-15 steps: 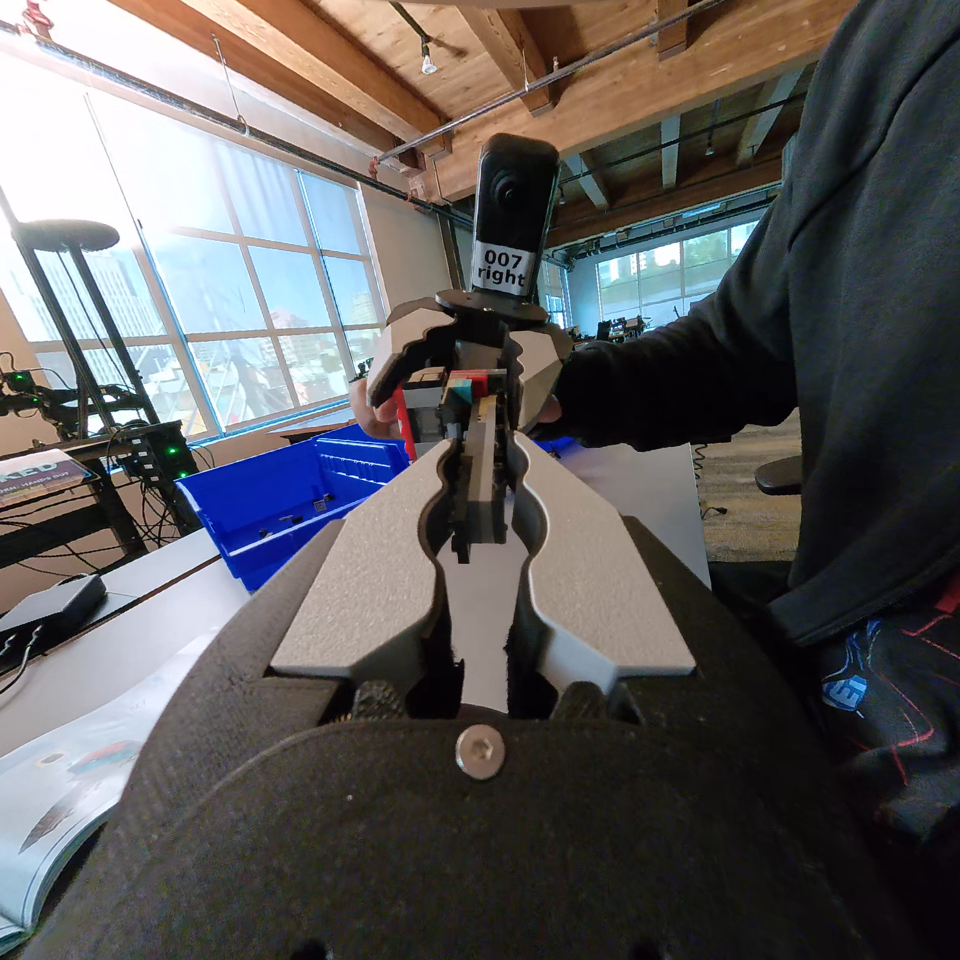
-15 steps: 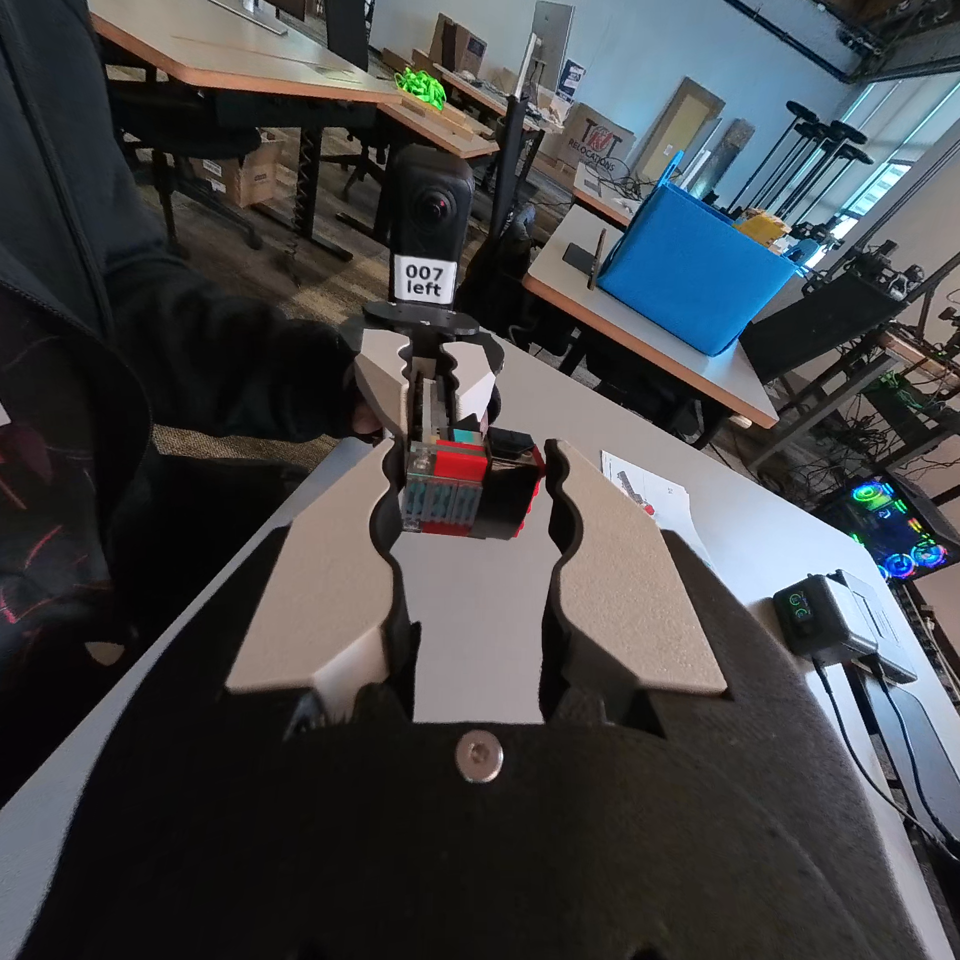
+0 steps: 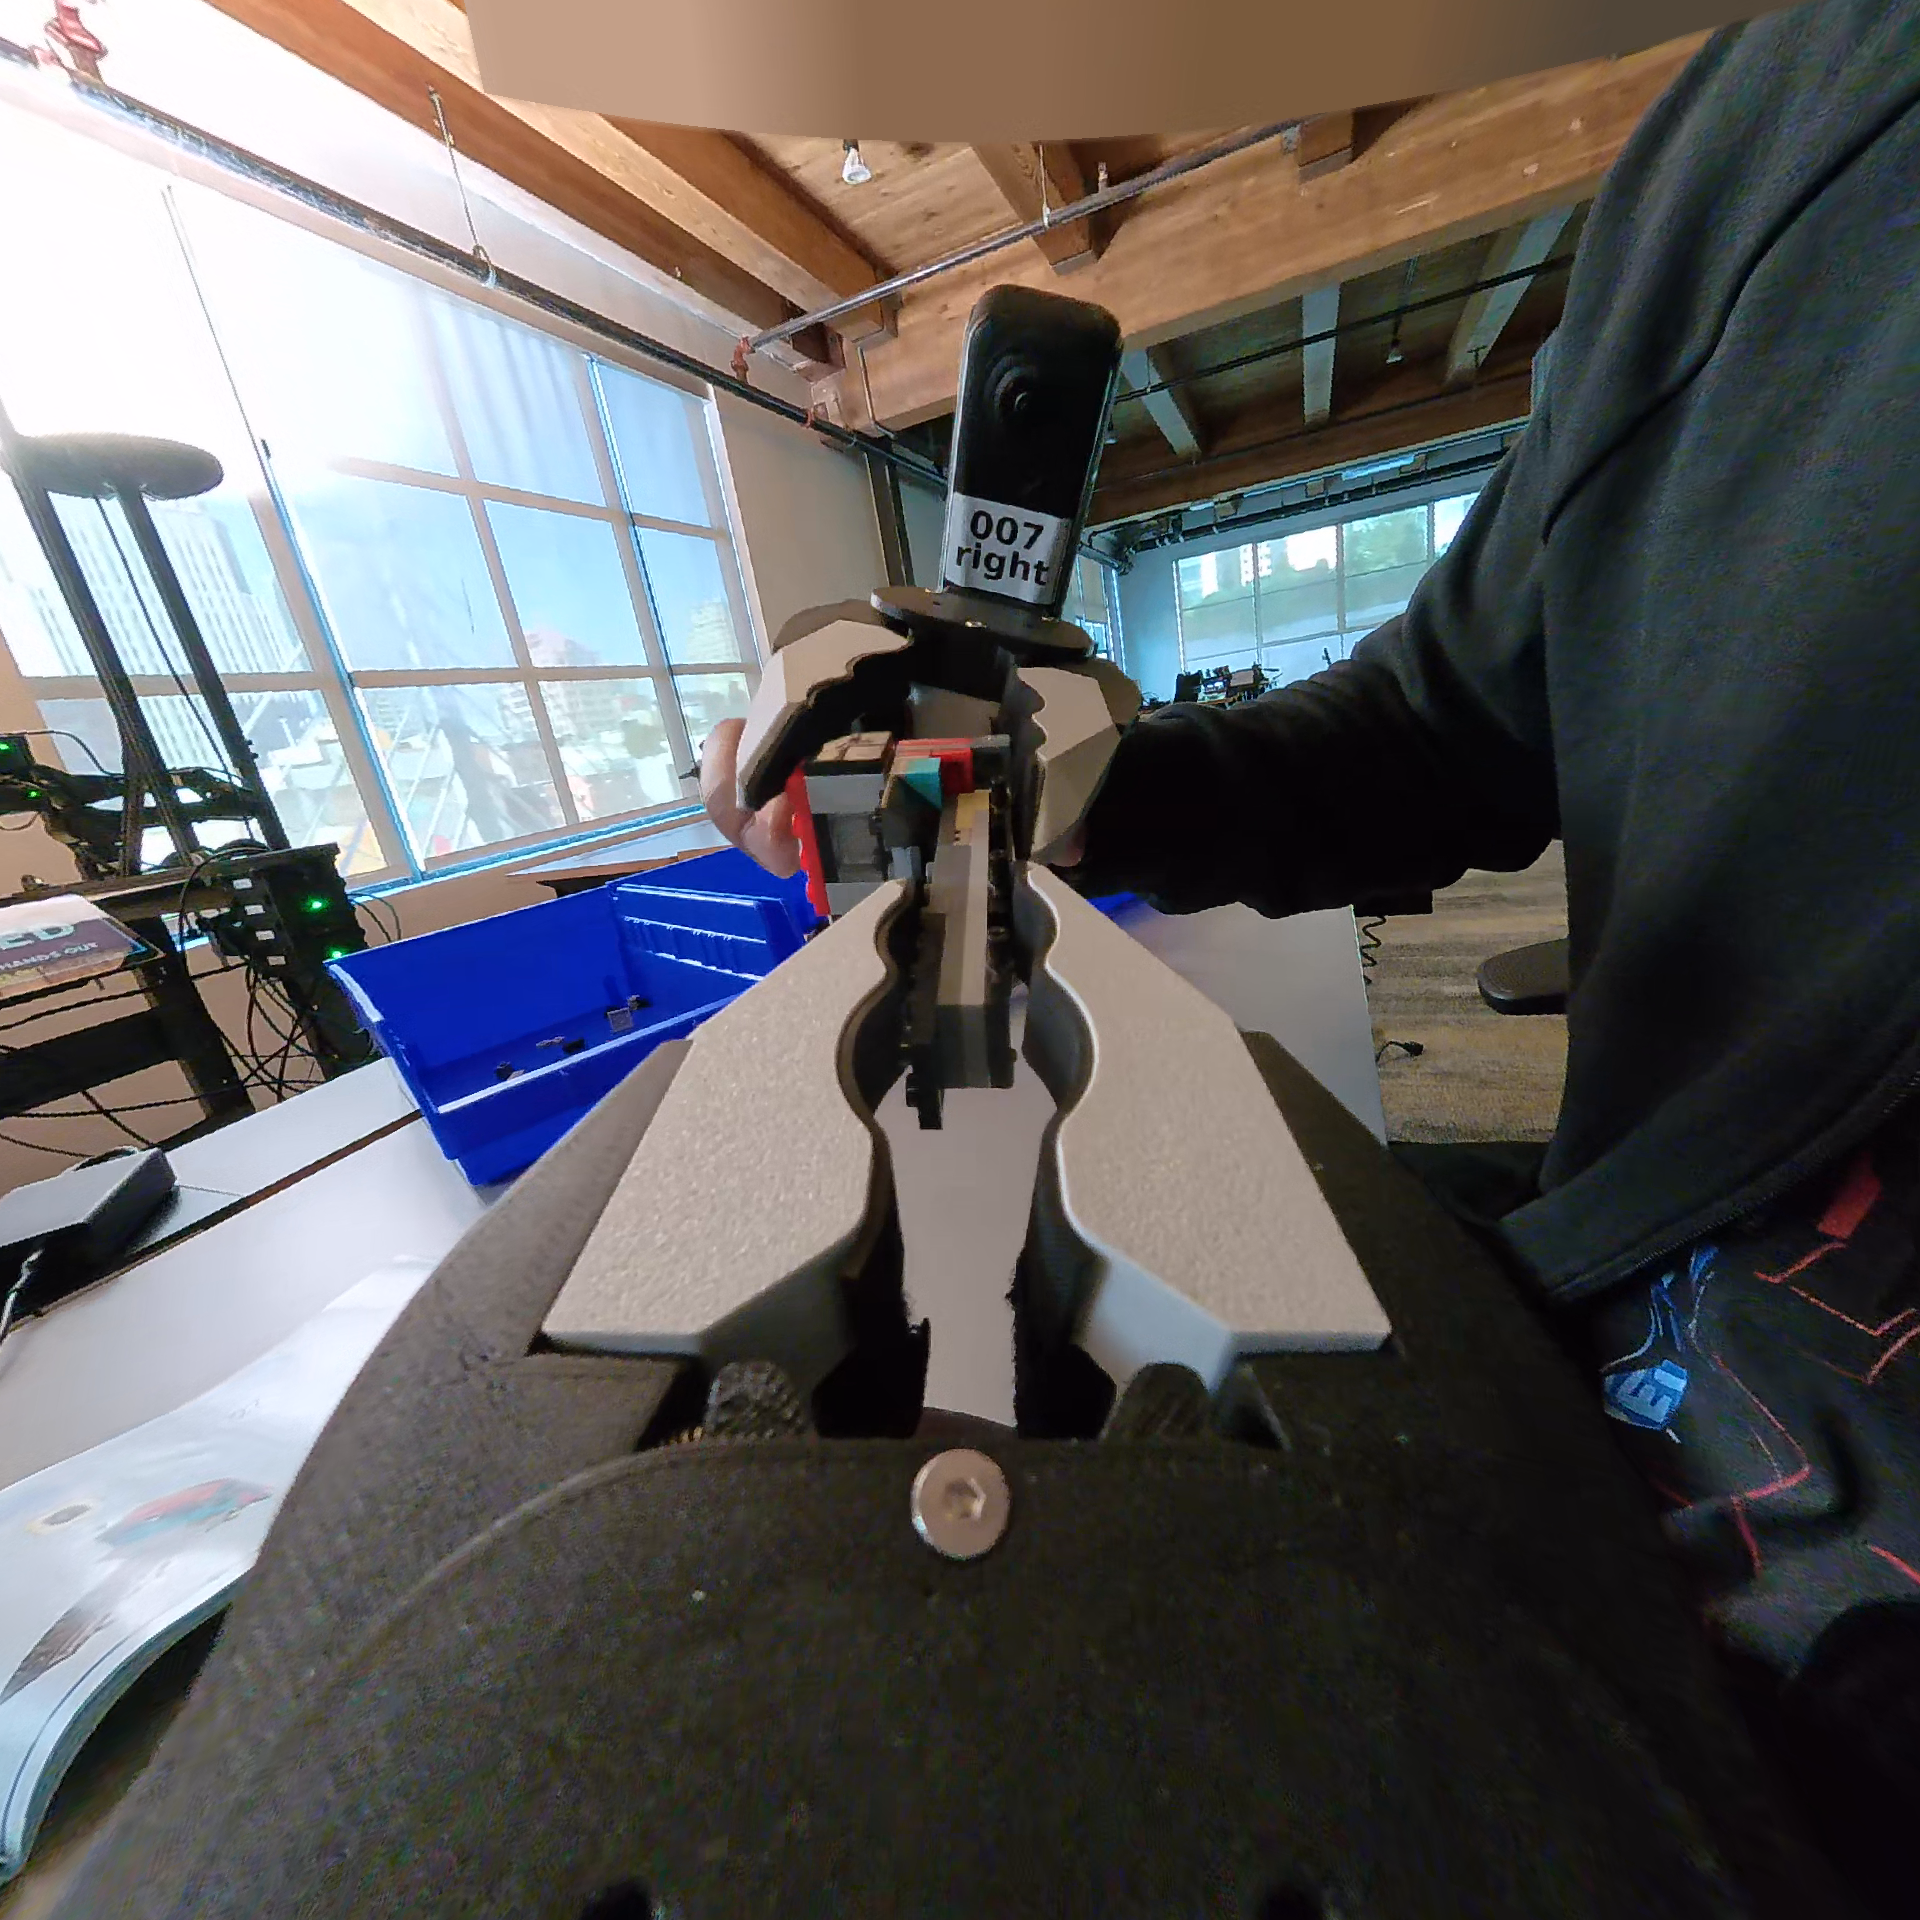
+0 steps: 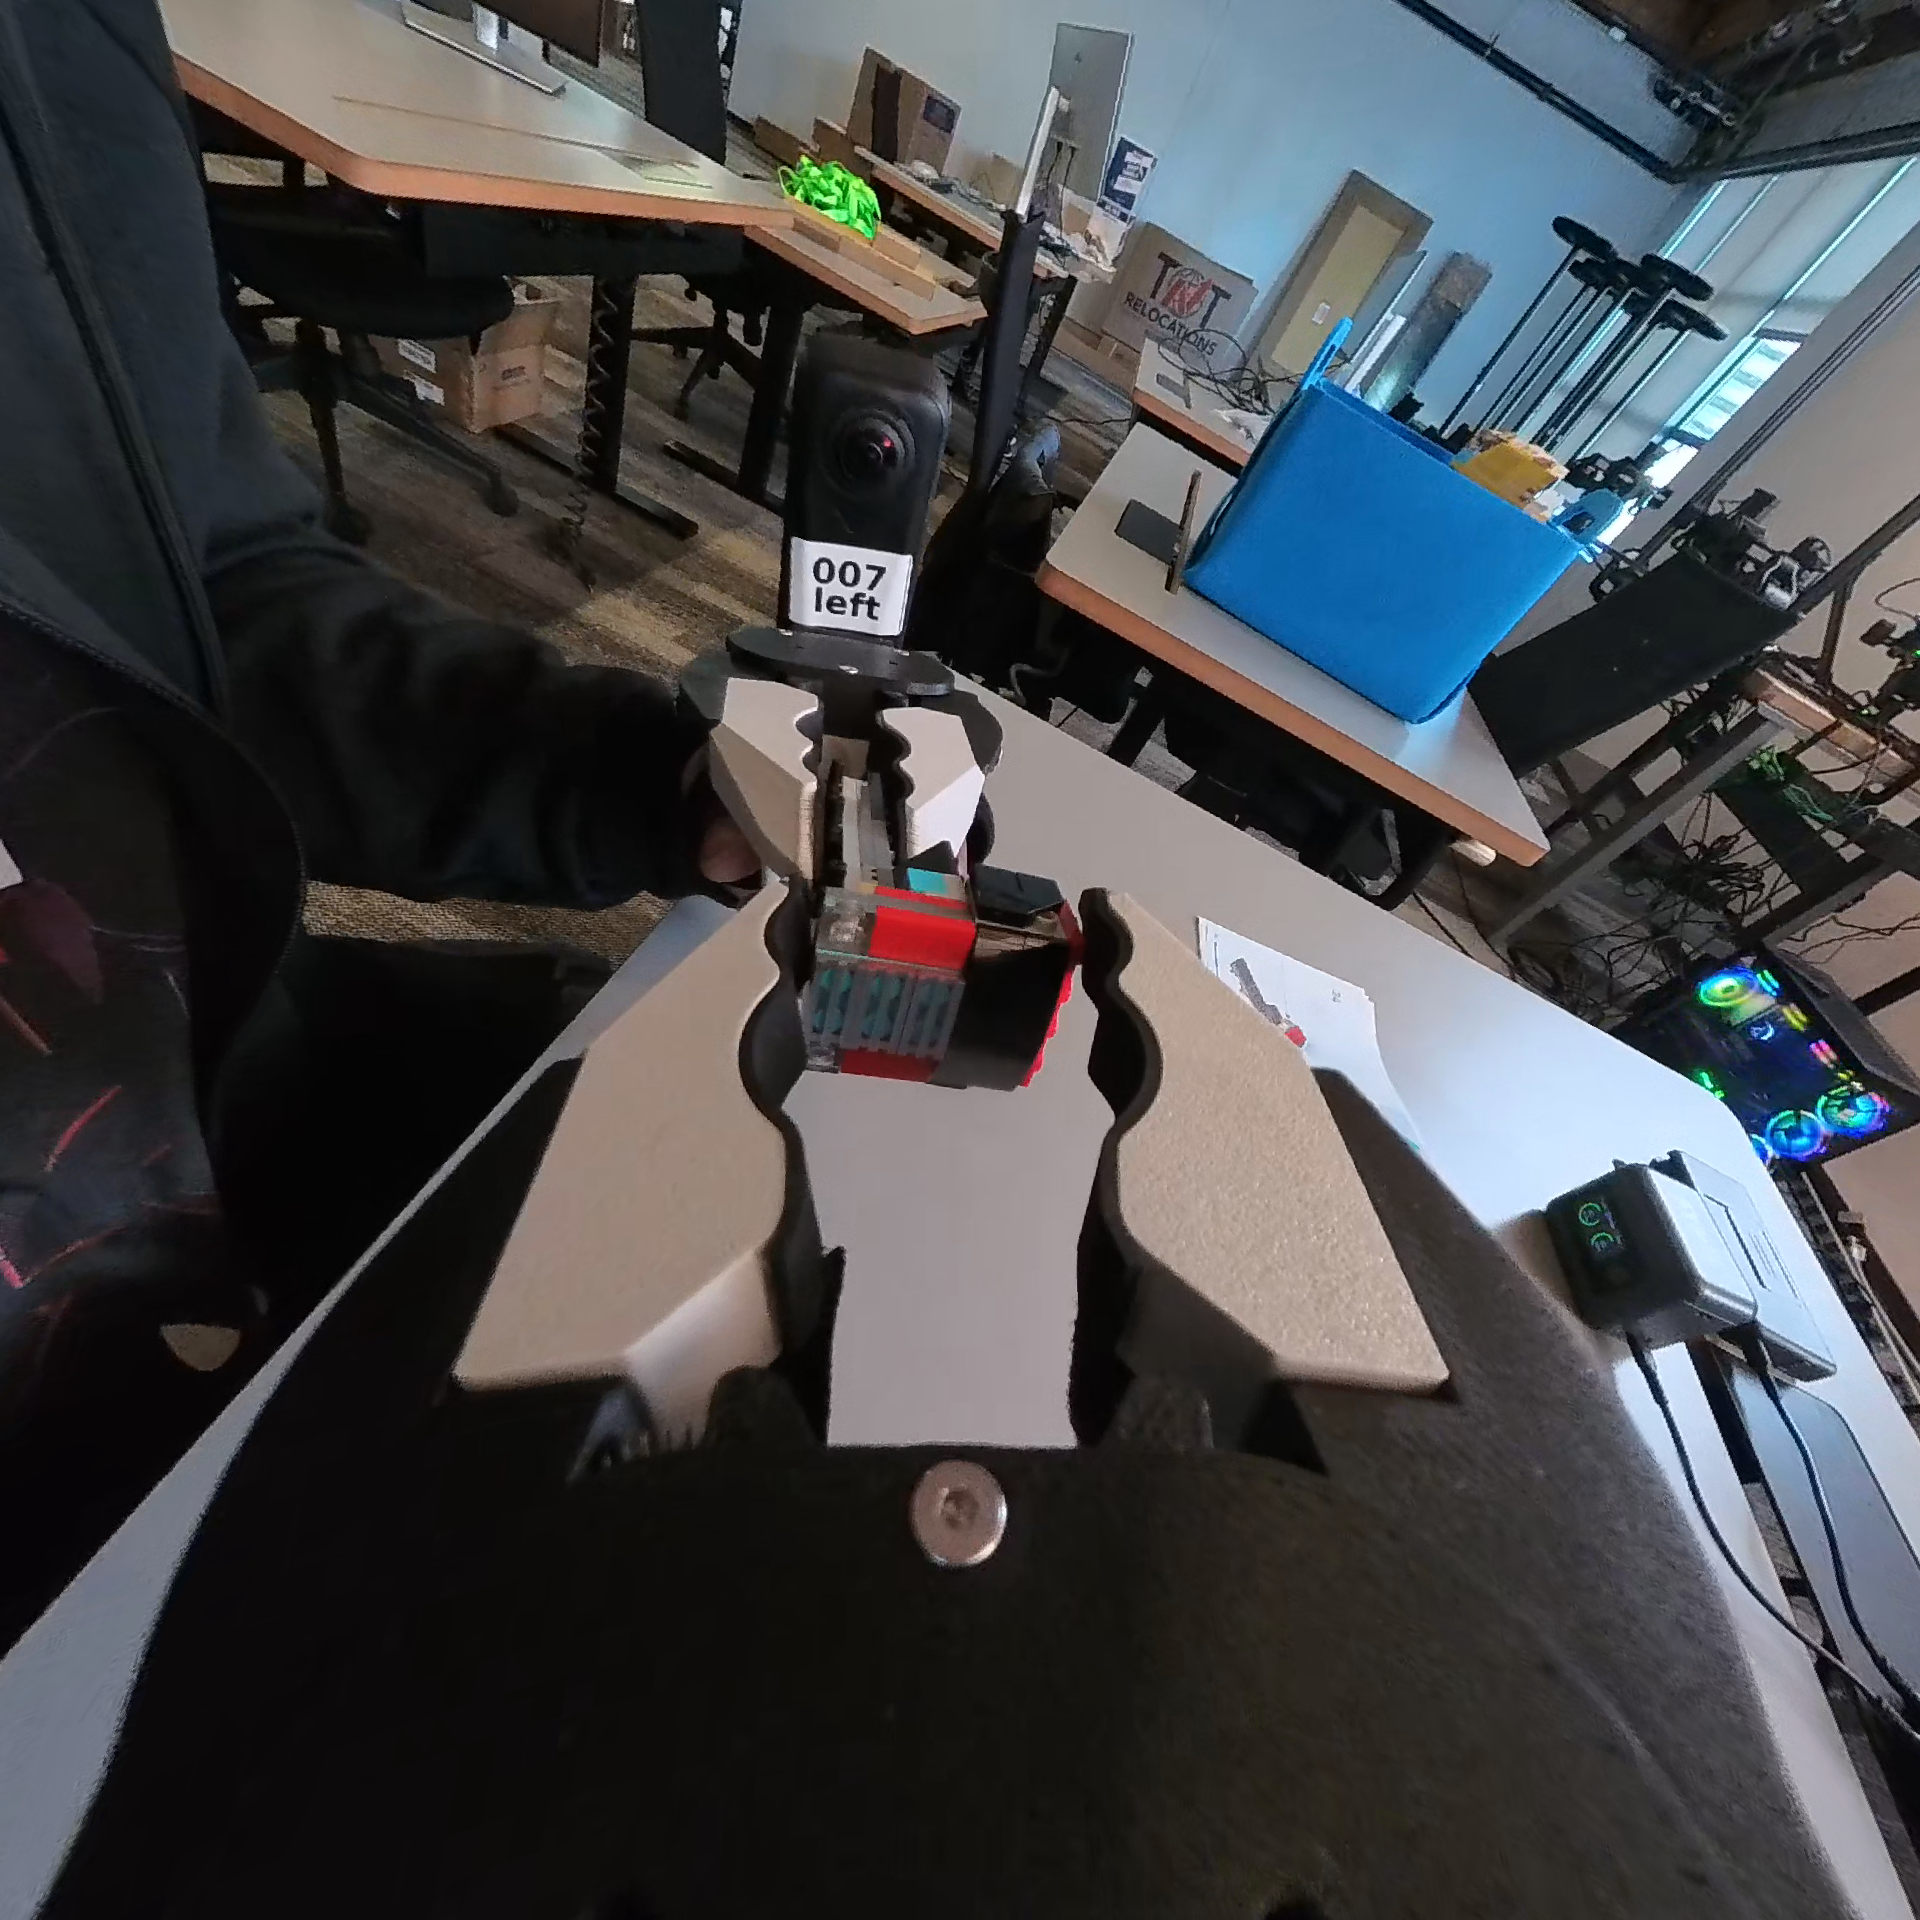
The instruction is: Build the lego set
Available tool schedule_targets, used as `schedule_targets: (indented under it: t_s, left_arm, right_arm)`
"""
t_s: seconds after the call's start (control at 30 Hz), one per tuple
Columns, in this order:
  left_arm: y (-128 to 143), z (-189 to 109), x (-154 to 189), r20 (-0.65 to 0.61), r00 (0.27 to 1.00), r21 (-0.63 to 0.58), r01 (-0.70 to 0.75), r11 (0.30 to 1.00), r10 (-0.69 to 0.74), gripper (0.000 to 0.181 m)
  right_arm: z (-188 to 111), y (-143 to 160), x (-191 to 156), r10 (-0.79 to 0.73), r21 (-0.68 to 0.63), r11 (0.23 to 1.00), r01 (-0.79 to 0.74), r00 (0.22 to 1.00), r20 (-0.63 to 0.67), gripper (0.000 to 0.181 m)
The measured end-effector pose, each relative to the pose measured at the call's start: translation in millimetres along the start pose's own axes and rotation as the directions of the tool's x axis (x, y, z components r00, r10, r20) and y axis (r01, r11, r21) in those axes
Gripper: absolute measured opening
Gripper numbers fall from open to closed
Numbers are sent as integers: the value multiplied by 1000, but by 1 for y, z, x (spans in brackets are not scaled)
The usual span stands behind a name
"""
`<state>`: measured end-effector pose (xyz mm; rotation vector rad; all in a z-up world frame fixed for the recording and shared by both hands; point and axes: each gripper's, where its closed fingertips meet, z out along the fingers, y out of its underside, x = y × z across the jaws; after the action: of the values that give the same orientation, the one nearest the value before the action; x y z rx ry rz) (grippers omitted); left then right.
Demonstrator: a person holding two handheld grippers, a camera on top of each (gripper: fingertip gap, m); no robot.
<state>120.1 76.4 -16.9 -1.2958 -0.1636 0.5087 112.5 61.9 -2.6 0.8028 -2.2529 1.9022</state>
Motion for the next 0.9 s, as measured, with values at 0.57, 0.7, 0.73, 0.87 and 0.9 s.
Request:
schedule_targets:
  t_s: [0.57, 0.7, 0.73, 0.87, 0.9]
  left_arm:
    - [-1, 3, 7, -28, 1000, 7, 6, 1000, -6, 15]
    - [-4, 2, 7, -25, 1000, 12, -7, 1000, 7, 15]
    - [-4, 2, 8, -28, 1000, 15, -8, 1000, 8, 15]
    - [-5, 1, 10, -42, 999, 20, -2, 1000, 3, 15]
    - [-5, 2, 11, -47, 999, 20, 1, 1000, 0, 15]
  right_arm:
    - [-3, -7, -4, 59, 41, 997, -60, 998, 37, 52]
    - [-3, -5, -7, 81, 17, 997, -82, 996, 48, 61]
    - [-4, -4, -8, 91, 14, 996, -92, 994, 58, 63]
    - [-2, -2, -12, 93, -7, 996, -92, 993, 71, 63]
    - [-1, -1, -13, 86, -18, 996, -85, 994, 73, 61]
